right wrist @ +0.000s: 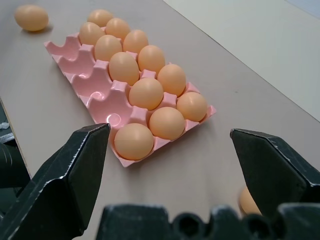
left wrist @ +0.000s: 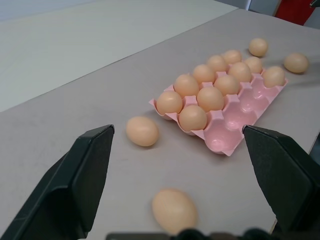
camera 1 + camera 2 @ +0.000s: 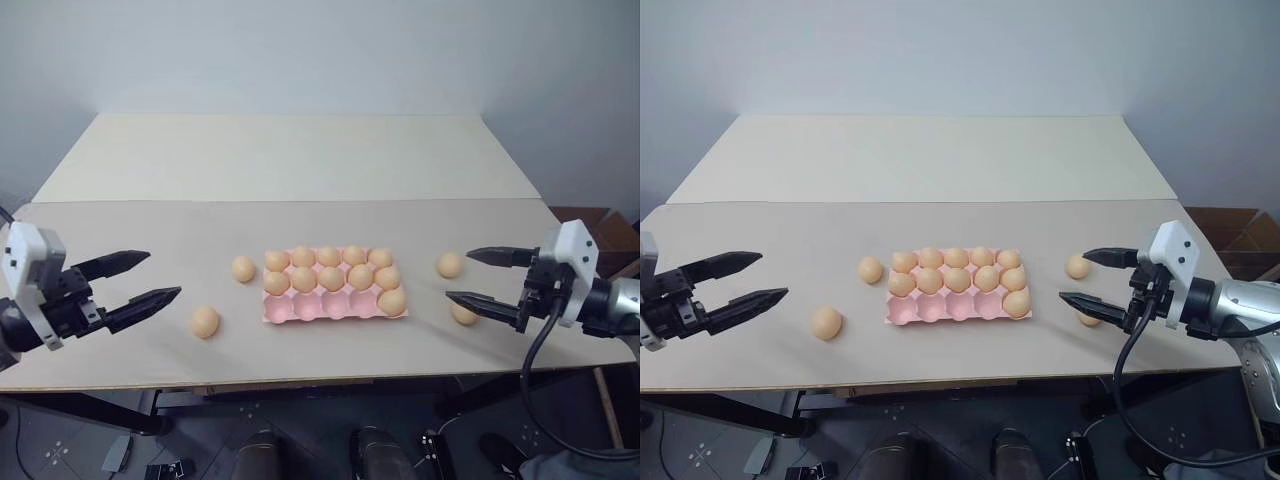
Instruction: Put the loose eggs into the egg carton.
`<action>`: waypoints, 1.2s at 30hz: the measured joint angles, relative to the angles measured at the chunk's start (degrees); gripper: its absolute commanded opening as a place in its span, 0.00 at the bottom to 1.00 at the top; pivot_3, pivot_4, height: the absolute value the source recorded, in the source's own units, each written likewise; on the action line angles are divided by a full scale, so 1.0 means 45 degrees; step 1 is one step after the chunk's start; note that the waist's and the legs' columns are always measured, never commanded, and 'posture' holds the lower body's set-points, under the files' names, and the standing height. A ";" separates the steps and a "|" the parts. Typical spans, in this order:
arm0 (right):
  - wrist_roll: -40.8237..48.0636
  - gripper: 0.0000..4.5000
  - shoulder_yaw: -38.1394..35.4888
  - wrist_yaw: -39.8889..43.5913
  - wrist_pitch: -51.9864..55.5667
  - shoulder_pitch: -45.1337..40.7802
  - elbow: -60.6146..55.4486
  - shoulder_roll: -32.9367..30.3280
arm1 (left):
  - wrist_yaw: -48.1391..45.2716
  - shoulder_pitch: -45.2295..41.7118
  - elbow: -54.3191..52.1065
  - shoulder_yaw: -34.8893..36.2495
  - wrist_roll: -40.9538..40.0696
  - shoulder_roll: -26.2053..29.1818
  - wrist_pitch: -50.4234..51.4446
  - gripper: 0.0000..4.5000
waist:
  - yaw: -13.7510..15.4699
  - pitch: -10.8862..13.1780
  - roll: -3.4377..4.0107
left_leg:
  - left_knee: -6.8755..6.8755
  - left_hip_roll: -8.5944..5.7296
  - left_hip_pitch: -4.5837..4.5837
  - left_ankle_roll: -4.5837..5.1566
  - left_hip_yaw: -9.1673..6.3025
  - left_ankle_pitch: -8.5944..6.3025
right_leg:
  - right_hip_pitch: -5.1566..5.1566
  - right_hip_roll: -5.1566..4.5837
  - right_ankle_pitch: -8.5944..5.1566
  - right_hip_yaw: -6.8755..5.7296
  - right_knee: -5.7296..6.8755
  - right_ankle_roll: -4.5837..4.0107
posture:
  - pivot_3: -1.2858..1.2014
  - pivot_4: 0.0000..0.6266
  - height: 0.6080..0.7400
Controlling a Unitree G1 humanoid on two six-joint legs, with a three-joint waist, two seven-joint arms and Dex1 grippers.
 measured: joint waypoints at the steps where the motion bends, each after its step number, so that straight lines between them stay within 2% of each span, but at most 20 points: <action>1: -0.0001 1.00 -0.0002 0.0018 -0.0003 0.0009 0.0000 0.0000 | 0.0053 -0.0035 0.0005 -0.0003 0.0013 -0.0079 0.0023 0.99 | 0.0000 0.0000 0.0000 | 0.0000 0.0001 -0.0001 0.0000 0.0000 0.0000 | -0.0001 0.0001 0.0006 0.0000 0.0000 -0.0009 | 0.52 0.24 1.00; 6: -0.0032 1.00 -0.0004 0.0124 -0.0019 0.0140 -0.0005 0.0002 | 0.1193 -0.0959 0.0198 -0.0002 -0.0572 -0.0593 0.0652 0.99 | 0.0042 0.0001 -0.0002 | 0.0001 0.0001 0.0004 0.0001 -0.0006 0.0001 | 0.0004 0.0004 0.0013 -0.0001 0.0008 -0.0008 | 0.52 0.24 1.00; 10: -0.0117 1.00 -0.0011 0.0142 -0.0020 0.0229 -0.0006 0.0002 | 0.1118 -0.1041 0.0245 0.0006 -0.0695 -0.0580 0.0760 0.99 | 0.0050 0.0001 -0.0001 | 0.0002 -0.0001 0.0001 0.0000 -0.0002 0.0001 | 0.0003 0.0003 0.0014 -0.0001 0.0003 -0.0007 | 0.52 0.24 1.00; 14: -0.0376 1.00 -0.0018 0.0167 -0.0029 0.0356 0.0019 -0.0091 | 0.0437 -0.1041 0.0337 0.0005 -0.0423 -0.0334 0.0524 0.99 | 0.0055 0.0001 -0.0001 | 0.0002 -0.0002 0.0000 0.0000 -0.0001 0.0001 | 0.0001 0.0004 0.0013 -0.0002 0.0002 -0.0012 | 0.52 0.24 1.00; 17: -0.0847 1.00 -0.0021 0.0170 -0.0029 0.0392 0.0141 -0.0672 | -0.0027 -0.1017 0.0379 0.0005 -0.0410 -0.0280 0.0487 0.99 | 0.0054 0.0004 0.0004 | 0.0002 -0.0002 0.0002 0.0000 0.0007 0.0001 | 0.0000 0.0001 0.0012 0.0000 0.0002 -0.0011 | 0.52 0.24 1.00; 20: -0.1392 1.00 -0.0084 0.0220 0.0099 0.1055 0.0098 -0.1565 | -0.0724 -0.0611 0.0384 -0.0061 -0.0151 -0.0240 0.0300 0.99 | 0.0056 0.0003 0.0004 | -0.0003 -0.0001 0.0002 0.0000 0.0008 0.0000 | -0.0002 0.0001 0.0006 -0.0002 0.0000 -0.0017 | 0.52 0.24 1.00; 23: -0.1648 1.00 -0.0081 0.0081 0.0425 0.1579 -0.0151 -0.1640 | -0.1053 -0.0662 0.0425 -0.0281 0.0051 -0.0239 0.0217 0.99 | 0.0089 0.0003 0.0000 | -0.0003 0.0000 0.0001 -0.0001 0.0001 0.0001 | -0.0001 0.0002 0.0003 -0.0007 0.0003 -0.0014 | 0.52 0.24 1.00; 27: -0.2153 1.00 0.0305 -0.1009 0.1271 0.1701 -0.0455 -0.1455 | -0.1268 -0.1122 0.0497 -0.0662 0.0146 -0.0219 0.0034 0.99 | 0.0086 0.0002 -0.0004 | 0.0010 0.0000 0.0003 -0.0001 0.0004 0.0001 | 0.0004 0.0002 -0.0005 -0.0004 0.0003 0.0007 | 0.52 0.24 1.00; 33: -0.3439 1.00 0.2355 -0.3270 0.2756 0.0682 0.0299 -0.0341 | -0.1420 -0.1367 0.0607 -0.1044 0.0311 -0.0128 0.0029 0.99 | -0.0043 0.0002 -0.0004 | 0.0009 -0.0002 -0.0006 -0.0001 0.0016 0.0002 | -0.0012 0.0003 0.0010 0.0008 0.0007 -0.0009 | 0.52 0.24 1.00; 36: -0.3788 0.87 0.2869 -0.3727 0.3094 0.0104 0.0822 0.0043 | -0.1423 -0.1349 0.0602 -0.1041 0.0331 -0.0128 0.0027 1.00 | -0.0050 0.0002 -0.0005 | 0.0004 -0.0001 -0.0008 0.0000 0.0011 0.0001 | -0.0013 0.0008 0.0014 0.0005 0.0005 -0.0015 | 0.52 0.24 1.00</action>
